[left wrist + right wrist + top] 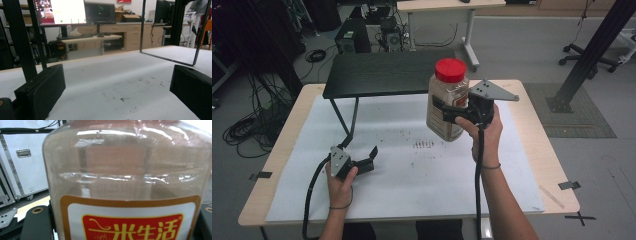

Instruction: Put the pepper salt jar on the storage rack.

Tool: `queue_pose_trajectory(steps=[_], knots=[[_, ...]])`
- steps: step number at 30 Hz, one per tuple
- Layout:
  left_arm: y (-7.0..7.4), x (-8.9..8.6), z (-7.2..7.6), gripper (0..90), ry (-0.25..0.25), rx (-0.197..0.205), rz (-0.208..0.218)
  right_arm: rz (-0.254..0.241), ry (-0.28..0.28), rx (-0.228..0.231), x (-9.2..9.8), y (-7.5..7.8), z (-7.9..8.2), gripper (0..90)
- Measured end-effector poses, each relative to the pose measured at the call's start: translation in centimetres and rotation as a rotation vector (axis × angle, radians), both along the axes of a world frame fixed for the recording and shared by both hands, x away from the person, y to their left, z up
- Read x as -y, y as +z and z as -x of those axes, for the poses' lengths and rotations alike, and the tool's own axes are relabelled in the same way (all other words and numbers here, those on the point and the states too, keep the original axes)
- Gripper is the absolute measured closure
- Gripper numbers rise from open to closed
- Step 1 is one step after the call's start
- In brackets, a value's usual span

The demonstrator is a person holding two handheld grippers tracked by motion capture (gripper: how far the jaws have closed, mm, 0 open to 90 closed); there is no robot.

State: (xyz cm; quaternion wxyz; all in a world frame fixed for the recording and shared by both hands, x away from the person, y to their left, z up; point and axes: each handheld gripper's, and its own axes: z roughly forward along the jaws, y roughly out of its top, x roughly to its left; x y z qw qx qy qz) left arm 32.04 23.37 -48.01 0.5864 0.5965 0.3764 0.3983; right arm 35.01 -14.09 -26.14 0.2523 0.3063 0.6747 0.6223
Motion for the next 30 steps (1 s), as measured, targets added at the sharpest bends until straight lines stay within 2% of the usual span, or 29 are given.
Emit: queue_pose_trajectory(steps=[6, 20, 30], knots=[[0.0, 0.0, 0.0, 0.3, -0.001, 0.0, -0.001, -0.01, 0.006, -0.003, 0.1, 0.8, -0.1, 24.7], [0.0, 0.0, 0.0, 0.2, -0.001, -0.001, 0.0, -0.007, 0.02, 0.023, 0.1, 4.1, -0.9, 24.7], [0.0, 0.0, 0.0, 0.2, 0.001, 0.001, 0.004, -0.017, 0.026, 0.022, 0.4, 5.3, -1.8, 24.8]])
